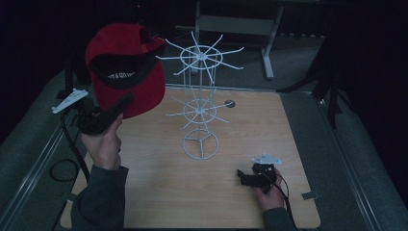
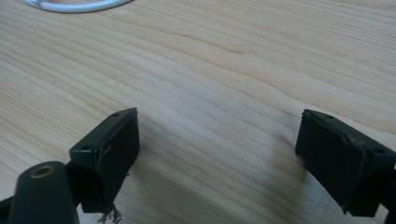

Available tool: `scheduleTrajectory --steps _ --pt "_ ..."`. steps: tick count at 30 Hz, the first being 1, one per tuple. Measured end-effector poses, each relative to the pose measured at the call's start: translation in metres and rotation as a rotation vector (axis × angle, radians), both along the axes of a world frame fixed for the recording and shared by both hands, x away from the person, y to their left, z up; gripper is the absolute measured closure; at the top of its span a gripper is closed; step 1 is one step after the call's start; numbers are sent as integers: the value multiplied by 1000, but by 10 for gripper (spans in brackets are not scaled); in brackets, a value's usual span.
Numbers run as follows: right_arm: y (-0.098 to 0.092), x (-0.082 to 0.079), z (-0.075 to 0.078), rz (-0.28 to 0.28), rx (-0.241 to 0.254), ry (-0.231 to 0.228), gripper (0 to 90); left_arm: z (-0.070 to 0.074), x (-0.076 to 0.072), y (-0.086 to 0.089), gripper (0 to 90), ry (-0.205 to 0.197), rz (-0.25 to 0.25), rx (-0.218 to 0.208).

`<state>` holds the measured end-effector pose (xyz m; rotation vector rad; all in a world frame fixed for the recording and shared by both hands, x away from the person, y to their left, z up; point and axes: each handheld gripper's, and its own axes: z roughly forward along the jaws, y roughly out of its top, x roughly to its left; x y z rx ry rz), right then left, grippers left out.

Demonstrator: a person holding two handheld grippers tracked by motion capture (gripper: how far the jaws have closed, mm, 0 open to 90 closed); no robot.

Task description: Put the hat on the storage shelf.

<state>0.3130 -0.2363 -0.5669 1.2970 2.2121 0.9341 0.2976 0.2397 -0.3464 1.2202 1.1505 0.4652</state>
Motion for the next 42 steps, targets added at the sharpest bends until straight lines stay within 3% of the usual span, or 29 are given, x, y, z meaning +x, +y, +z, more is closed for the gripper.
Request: scheduleTrajectory --steps 12,26,42 --pt "0 0 0 0 1 1 134 2 -3 1 829 -18 14 -4" --pt "0 0 0 0 0 0 134 4 6 -1 829 -12 12 0" --pt "0 0 0 0 1 1 134 9 17 -11 829 -41 -4 0"
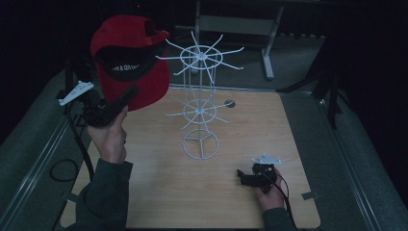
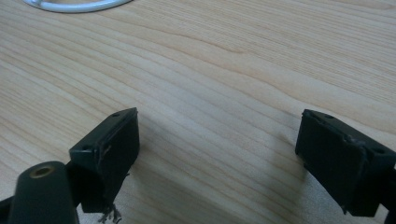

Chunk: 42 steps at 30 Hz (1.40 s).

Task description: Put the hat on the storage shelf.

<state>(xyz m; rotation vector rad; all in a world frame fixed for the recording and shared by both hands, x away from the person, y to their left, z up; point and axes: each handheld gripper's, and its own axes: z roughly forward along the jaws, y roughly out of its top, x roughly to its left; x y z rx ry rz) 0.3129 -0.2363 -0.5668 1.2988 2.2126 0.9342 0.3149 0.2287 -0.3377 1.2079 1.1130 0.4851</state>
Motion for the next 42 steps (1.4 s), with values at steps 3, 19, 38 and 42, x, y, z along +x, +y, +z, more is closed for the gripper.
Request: scheduleTrajectory --steps 3,19,38,42 --pt "0 0 0 -1 0 0 134 1 3 -3 829 -2 -6 3" --pt "0 0 0 0 0 -1 134 -31 6 -18 824 79 -57 48" --pt "0 0 0 -1 1 1 134 -57 -6 1 324 117 116 79" --pt "0 0 0 -1 2 2 134 -56 -6 7 293 112 140 74"
